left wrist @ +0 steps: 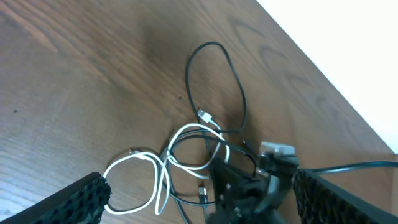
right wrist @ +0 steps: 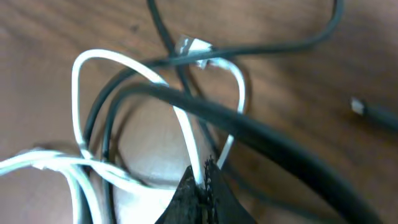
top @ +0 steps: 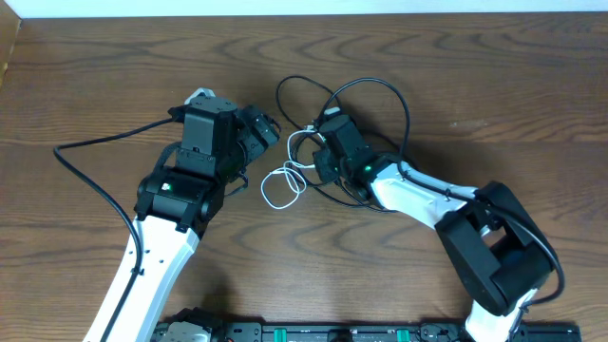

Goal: Untangle cables

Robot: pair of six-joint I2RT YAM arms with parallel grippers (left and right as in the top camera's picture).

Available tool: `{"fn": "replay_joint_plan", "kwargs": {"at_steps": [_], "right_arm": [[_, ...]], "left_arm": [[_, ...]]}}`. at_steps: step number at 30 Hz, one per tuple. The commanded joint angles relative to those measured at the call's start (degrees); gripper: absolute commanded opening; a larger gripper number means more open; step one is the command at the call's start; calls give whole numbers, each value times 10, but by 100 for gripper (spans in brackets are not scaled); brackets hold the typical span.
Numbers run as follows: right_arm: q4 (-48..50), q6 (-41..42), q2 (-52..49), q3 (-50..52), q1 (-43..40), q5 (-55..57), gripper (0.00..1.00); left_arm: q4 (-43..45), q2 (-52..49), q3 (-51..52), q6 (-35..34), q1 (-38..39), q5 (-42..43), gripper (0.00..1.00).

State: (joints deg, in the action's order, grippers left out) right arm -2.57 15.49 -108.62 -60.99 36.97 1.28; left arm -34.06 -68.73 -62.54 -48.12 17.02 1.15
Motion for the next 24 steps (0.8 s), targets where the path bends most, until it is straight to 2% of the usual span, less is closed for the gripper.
{"fn": "replay_joint_plan", "kwargs": {"at_steps": [1, 6, 8, 11, 15, 16, 17, 18, 19, 21, 24], "right_arm": [[-15, 40, 120, -15, -29, -123, 1], [-2, 114, 285, -15, -125, -343, 1], [3, 138, 323, -15, -167, -405, 1], [2, 225, 369, -15, -238, -490, 1], [-50, 229, 363, -15, -255, -423, 1], [-56, 271, 355, -15, -256, -431, 1], [-43, 342, 347, -15, -257, -494, 1], [-12, 369, 343, -15, -256, -542, 1], [23, 359, 340, -15, -252, -562, 1], [22, 343, 340, -15, -246, -513, 1], [20, 388, 340, -15, -246, -485, 1]], "left_arm": [[-13, 3, -2, 7, -2, -3, 95], [-28, 3, -2, -21, -2, -3, 95], [-28, 3, -2, -24, -2, -3, 95], [-33, 3, -2, -24, -2, -3, 95], [-43, 3, -2, -24, -2, -3, 95], [-45, 3, -2, -24, -2, -3, 95], [-48, 3, -2, -24, -2, -3, 95], [-53, 3, -2, -24, -2, -1, 95], [-58, 3, -2, -24, -2, -1, 95], [-60, 3, -2, -24, -2, 8, 95], [-59, 3, -2, -17, -2, 66, 95]]}}
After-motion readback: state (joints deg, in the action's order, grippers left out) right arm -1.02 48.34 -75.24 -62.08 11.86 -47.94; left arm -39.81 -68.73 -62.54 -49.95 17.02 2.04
